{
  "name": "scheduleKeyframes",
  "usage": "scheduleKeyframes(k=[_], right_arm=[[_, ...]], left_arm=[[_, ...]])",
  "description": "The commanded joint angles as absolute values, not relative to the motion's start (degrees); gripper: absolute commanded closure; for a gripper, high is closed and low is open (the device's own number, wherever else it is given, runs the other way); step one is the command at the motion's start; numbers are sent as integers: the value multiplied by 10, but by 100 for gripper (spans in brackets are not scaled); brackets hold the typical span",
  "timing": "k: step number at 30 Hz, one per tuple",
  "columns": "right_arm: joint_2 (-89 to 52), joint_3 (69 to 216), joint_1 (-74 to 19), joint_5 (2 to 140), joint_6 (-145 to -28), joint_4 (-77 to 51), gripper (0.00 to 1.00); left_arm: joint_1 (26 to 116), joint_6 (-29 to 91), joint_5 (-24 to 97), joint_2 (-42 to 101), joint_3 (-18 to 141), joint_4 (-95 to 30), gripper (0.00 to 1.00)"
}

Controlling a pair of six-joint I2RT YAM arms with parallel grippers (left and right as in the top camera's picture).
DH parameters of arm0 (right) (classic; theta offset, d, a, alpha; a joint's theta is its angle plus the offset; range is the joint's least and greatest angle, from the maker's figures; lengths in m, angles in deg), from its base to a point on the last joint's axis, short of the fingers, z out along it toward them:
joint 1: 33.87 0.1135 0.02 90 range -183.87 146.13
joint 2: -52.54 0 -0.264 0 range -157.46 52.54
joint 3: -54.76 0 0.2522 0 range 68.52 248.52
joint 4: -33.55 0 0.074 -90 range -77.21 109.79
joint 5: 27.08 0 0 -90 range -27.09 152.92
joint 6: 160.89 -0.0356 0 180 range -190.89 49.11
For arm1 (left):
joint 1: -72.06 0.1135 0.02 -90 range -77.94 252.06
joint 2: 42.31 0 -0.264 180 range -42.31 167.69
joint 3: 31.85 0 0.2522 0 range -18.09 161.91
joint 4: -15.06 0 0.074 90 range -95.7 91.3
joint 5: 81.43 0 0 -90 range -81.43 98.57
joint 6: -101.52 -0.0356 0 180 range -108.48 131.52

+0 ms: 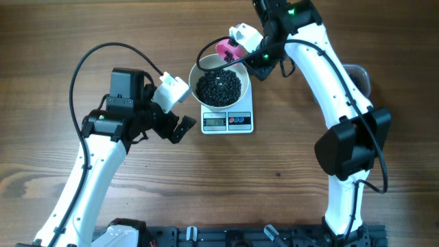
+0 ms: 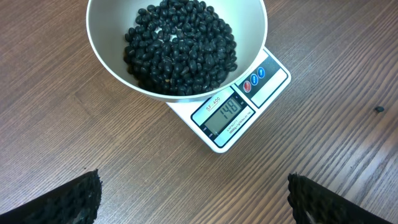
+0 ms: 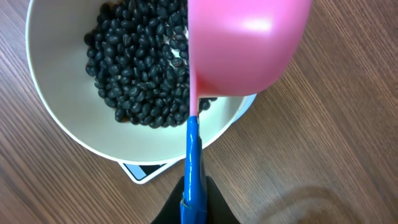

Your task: Scoop item into bowl and weigh 150g on scale

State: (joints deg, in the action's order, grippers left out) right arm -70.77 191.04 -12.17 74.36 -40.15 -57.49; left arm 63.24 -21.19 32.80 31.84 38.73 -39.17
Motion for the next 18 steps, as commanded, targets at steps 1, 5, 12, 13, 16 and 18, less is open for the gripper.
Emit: scheduleKeyframes(k=[1, 5, 12, 13, 16, 18], right_arm=[[-686, 1928, -114, 725, -398, -573, 96], [-686, 1928, -113, 726, -395, -572, 96], [-686, 1928, -113, 728, -395, -573, 96], [-686, 1928, -113, 728, -395, -574, 96], [-686, 1928, -112, 727, -395, -574, 96], [-686, 1928, -110, 723, -395, -574, 96]], left_arm=[[635, -210, 331, 316, 384, -390, 0], [635, -210, 331, 316, 384, -390, 0], [635, -210, 331, 316, 384, -390, 0], [635, -210, 331, 316, 384, -390, 0], [635, -210, 331, 316, 384, -390, 0], [635, -210, 331, 316, 384, -390, 0]])
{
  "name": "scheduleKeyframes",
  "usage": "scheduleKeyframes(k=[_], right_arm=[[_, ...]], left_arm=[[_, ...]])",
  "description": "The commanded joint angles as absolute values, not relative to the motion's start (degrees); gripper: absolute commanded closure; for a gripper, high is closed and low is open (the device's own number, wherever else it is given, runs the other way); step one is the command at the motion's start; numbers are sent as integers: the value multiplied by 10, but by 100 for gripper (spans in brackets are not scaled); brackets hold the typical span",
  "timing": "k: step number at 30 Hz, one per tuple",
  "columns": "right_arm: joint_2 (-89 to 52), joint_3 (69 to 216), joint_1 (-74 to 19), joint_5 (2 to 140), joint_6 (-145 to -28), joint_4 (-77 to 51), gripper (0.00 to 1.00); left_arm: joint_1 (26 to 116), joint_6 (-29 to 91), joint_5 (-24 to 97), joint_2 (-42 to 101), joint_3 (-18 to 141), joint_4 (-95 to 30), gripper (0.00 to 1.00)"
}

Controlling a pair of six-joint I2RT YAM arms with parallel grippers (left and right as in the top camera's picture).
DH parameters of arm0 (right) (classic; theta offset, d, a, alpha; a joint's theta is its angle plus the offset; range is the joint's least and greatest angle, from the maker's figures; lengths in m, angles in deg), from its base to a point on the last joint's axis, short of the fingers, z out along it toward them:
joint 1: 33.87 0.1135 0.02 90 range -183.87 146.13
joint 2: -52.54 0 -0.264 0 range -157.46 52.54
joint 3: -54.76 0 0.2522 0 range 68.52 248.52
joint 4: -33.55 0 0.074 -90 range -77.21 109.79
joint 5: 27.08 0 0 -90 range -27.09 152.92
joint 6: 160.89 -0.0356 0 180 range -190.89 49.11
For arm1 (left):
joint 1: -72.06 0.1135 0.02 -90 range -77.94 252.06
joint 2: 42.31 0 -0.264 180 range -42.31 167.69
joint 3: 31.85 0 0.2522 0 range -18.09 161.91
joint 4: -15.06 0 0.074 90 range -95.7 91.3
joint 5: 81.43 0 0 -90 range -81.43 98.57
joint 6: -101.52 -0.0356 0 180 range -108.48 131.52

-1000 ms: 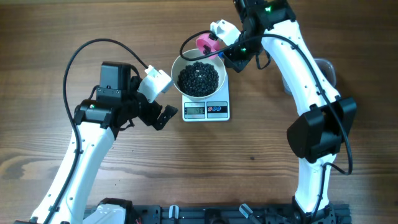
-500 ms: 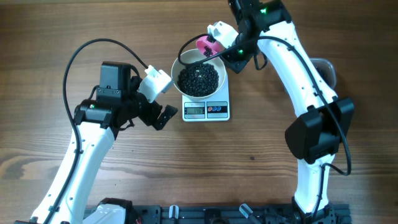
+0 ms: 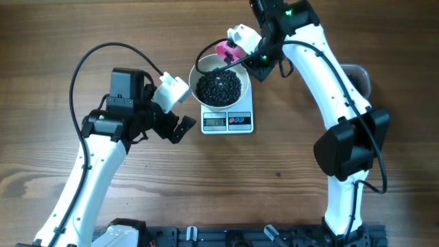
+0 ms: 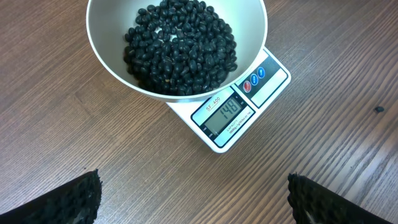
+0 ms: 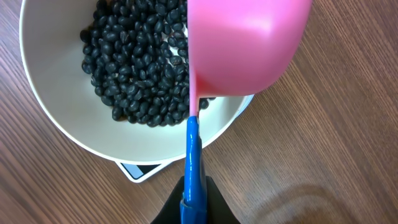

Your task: Scoop item into bowl and weigh 150g on scale

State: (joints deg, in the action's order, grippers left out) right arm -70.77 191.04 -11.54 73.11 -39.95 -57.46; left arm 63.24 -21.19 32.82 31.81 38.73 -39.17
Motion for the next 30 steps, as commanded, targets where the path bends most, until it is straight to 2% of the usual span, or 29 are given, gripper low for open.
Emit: scheduleKeyframes(k=[1, 30], right_arm=[[-686, 1928, -108, 716, -395, -574, 96], [-686, 1928, -93, 685, -396, -574, 96]], left_arm=[[635, -210, 331, 316, 384, -390, 0], [635, -210, 331, 316, 384, -390, 0]])
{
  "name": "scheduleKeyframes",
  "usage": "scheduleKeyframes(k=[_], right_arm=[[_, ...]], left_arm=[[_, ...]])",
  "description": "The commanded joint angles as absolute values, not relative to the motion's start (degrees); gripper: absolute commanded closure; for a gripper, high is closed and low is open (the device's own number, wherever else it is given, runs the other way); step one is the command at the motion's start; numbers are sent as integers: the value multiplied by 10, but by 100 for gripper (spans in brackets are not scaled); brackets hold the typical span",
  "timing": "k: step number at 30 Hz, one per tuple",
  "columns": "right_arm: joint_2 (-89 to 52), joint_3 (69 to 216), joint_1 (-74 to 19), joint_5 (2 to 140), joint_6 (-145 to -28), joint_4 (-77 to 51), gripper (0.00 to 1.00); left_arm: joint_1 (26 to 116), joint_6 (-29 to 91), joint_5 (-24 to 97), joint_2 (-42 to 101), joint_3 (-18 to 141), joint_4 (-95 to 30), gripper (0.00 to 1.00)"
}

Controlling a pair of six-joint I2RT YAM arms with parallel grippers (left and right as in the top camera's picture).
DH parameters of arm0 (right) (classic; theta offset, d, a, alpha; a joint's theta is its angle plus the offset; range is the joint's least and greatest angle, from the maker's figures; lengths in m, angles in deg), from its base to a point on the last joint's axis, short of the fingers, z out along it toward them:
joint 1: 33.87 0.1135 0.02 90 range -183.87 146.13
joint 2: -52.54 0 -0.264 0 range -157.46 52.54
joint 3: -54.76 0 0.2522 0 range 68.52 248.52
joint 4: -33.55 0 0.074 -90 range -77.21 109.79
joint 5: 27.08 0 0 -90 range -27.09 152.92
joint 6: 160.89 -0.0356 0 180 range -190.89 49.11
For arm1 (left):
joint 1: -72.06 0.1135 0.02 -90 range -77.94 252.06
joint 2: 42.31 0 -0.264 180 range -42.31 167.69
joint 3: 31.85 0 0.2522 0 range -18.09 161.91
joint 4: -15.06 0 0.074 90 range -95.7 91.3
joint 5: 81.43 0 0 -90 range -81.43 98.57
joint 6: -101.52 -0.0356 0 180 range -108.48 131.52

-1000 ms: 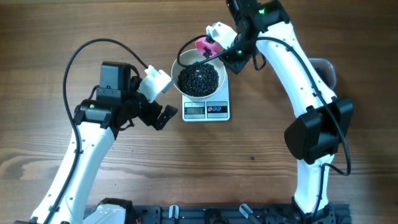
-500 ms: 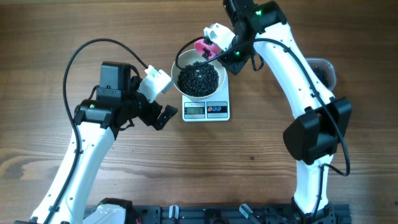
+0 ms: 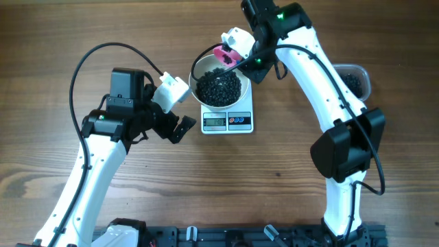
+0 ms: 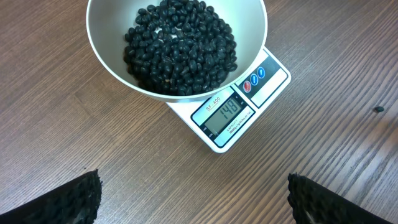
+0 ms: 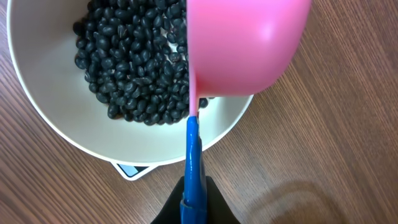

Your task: Scoop item into bowl and weigh 150g on scale

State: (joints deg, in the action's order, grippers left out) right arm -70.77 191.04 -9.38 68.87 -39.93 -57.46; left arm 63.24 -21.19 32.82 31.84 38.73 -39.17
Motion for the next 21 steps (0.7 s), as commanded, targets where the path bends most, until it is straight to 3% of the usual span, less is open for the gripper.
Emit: scheduleKeyframes(k=[1, 21], right_arm=[[-686, 1928, -93, 692, -396, -574, 96], [-686, 1928, -113, 820, -394, -585, 96]], left_arm=[[635, -210, 331, 316, 384, -390, 0], [635, -210, 331, 316, 384, -390, 0]])
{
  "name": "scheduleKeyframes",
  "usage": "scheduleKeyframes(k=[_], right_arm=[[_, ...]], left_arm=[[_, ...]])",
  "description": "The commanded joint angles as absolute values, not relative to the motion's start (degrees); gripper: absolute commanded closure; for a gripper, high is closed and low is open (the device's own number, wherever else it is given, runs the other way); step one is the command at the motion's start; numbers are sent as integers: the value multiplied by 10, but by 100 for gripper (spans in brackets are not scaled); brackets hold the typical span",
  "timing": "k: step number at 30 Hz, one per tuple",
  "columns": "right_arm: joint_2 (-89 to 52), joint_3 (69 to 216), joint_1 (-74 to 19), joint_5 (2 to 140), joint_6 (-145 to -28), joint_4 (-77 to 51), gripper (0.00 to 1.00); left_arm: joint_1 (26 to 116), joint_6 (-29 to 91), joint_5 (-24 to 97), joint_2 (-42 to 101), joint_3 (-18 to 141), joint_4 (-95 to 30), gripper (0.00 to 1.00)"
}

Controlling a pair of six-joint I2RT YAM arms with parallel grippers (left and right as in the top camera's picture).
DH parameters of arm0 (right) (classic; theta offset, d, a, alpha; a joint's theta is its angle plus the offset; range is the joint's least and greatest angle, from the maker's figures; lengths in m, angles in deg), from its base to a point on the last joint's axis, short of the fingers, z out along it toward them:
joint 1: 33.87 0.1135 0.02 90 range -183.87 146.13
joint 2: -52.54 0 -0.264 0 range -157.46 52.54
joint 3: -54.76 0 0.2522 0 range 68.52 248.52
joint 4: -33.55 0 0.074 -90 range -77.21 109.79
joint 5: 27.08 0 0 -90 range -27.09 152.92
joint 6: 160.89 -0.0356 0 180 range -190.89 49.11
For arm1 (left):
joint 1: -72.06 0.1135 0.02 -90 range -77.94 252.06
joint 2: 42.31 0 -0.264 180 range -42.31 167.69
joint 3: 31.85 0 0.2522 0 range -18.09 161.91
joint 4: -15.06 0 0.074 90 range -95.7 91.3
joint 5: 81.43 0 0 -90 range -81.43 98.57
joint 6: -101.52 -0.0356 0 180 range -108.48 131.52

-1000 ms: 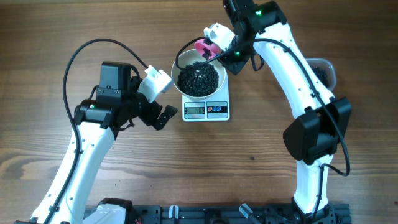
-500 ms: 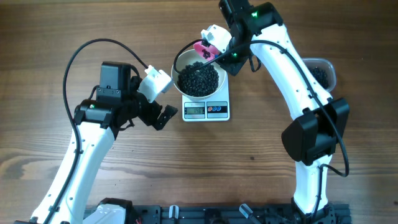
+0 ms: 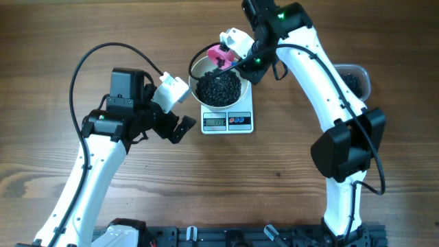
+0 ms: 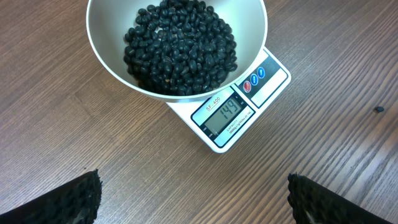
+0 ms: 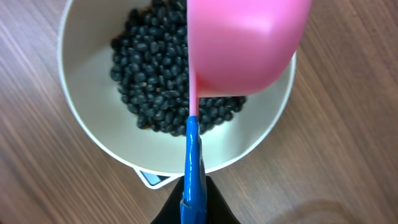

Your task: Scoop item into bowl and weigh 150g on scale

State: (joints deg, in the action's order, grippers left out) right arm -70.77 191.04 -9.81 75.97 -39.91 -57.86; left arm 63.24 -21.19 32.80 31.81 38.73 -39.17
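A white bowl (image 3: pixel 199 72) of black beans (image 3: pixel 218 87) sits on the white scale (image 3: pixel 228 121); the display (image 4: pixel 223 112) reads 149. My right gripper (image 5: pixel 191 205) is shut on the blue handle (image 5: pixel 192 155) of a pink scoop (image 5: pixel 245 43), tipped on its side over the bowl (image 5: pixel 93 93). The scoop (image 3: pixel 219 53) hangs above the bowl's far rim. My left gripper (image 4: pixel 193 196) is open, hovering over bare table just in front of the scale, its fingers (image 4: pixel 68 198) wide apart and holding nothing.
A clear tub of black beans (image 3: pixel 354 80) stands at the right, partly behind the right arm. The left arm's body (image 3: pixel 127 110) lies left of the scale. A dark speck (image 4: pixel 379 109) lies on the wood.
The right gripper and pink scoop have shifted further over the bowl, toward its middle. The scale reading is unchanged at 149. The left gripper has not moved.
The scoop was tipped at the bowl's right rim with the scale at 148. It stayed there, then sat a little further over the bowl as the reading rose to 149. Now it hangs above the bowl's middle. The left gripper stayed open throughout.
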Motion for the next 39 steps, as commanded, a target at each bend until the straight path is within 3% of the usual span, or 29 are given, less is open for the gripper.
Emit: scheduleKeyframes(k=[1, 9, 39], right_arm=[[-686, 1928, -118, 832, -393, -587, 96], [-686, 1928, -149, 900, -380, -605, 96], [-686, 1928, -135, 836, -383, -599, 96]], left_arm=[[635, -210, 331, 316, 384, -390, 0], [635, -210, 331, 316, 384, -390, 0], [635, -210, 331, 316, 384, -390, 0]])
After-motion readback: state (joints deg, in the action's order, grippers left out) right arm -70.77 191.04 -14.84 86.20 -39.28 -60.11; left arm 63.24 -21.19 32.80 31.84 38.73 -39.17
